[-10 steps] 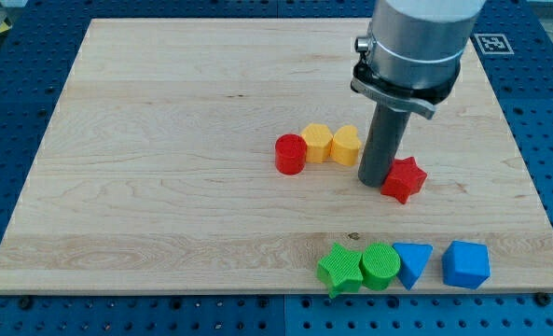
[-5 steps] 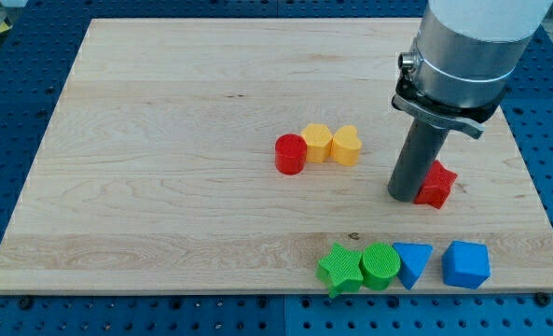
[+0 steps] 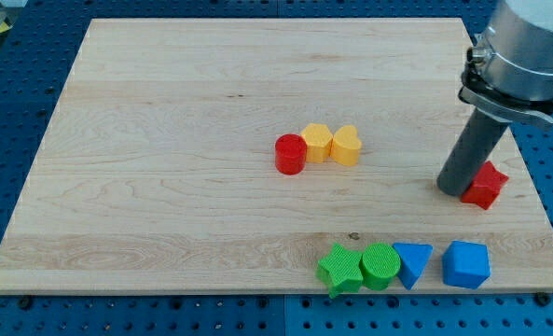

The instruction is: Move the red star towards bottom and right

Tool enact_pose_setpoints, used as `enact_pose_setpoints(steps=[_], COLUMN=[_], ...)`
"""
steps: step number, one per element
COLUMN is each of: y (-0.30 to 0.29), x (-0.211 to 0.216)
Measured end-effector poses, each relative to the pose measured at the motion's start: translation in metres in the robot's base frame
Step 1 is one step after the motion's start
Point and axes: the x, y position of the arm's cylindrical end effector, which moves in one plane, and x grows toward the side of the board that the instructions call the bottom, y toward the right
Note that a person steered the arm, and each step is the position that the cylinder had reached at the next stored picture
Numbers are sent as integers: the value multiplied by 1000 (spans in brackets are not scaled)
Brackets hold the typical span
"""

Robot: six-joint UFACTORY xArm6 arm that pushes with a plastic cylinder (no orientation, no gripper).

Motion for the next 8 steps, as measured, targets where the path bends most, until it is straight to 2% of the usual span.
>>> enact_pose_setpoints(steps=[5,8], y=[37,35], x=[-5,17])
